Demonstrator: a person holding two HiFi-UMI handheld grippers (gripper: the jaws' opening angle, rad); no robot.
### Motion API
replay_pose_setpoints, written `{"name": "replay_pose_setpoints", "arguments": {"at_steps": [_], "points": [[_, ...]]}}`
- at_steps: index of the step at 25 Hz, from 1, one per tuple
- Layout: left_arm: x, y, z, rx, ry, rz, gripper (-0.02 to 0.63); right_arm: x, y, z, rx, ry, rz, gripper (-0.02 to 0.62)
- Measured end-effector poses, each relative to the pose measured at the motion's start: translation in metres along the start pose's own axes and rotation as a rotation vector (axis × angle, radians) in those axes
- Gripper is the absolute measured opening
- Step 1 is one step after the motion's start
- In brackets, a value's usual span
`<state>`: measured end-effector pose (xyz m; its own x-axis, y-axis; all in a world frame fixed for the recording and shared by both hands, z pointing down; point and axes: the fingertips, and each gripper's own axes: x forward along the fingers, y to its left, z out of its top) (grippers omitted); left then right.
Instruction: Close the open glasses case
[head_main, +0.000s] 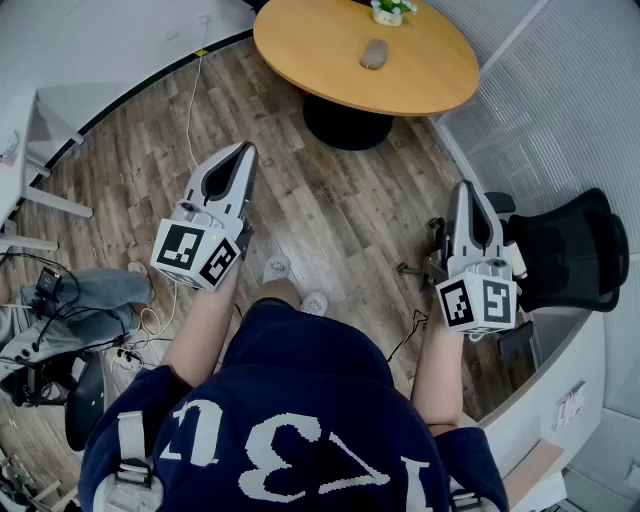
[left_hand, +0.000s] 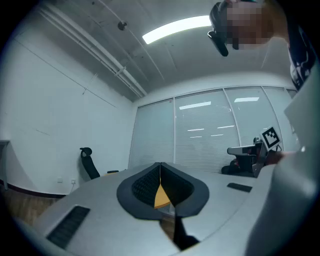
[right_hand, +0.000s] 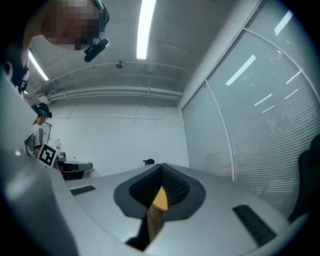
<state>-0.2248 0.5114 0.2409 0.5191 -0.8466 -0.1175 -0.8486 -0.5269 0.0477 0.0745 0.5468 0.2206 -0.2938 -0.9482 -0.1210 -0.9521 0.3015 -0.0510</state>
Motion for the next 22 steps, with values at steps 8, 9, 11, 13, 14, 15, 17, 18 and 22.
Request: {"name": "replay_pose_setpoints", "arguments": {"at_steps": [8,9,11,13,14,15,17,18,22], "points": [[0.016,-0.004,-0.003,-0.007,0.011,-0.019,0.015,0.019,-0.004,-0.001,0.046,-0.029,0.025,0.025],[0.017,-0.002,-0.004,-0.009,0.014,-0.017,0.015,0.023,-0.003,-0.001,0.055,-0.032,0.03,0.025],[0.023,0.004,-0.007,-0.013,0.016,-0.014,0.015,0.031,-0.003,-0.003,0.046,-0.027,0.04,0.025],[0.032,0.009,-0.01,-0.016,0.014,-0.015,0.015,0.04,-0.005,-0.006,0.032,-0.015,0.047,0.025],[0.037,0.012,-0.011,-0.015,0.013,-0.017,0.015,0.046,-0.006,-0.007,0.031,-0.012,0.05,0.025],[0.043,0.014,-0.012,-0.014,0.013,-0.02,0.015,0.052,-0.008,-0.008,0.032,-0.011,0.051,0.025],[0.058,0.022,-0.014,-0.016,0.014,-0.022,0.015,0.066,-0.012,-0.008,0.03,-0.011,0.055,0.025],[0.067,0.026,-0.015,-0.019,0.016,-0.022,0.015,0.075,-0.015,-0.008,0.027,-0.009,0.057,0.025],[0.111,0.048,-0.015,-0.032,0.016,-0.026,0.015,0.117,-0.032,-0.006,0.024,-0.002,0.056,0.025]]}}
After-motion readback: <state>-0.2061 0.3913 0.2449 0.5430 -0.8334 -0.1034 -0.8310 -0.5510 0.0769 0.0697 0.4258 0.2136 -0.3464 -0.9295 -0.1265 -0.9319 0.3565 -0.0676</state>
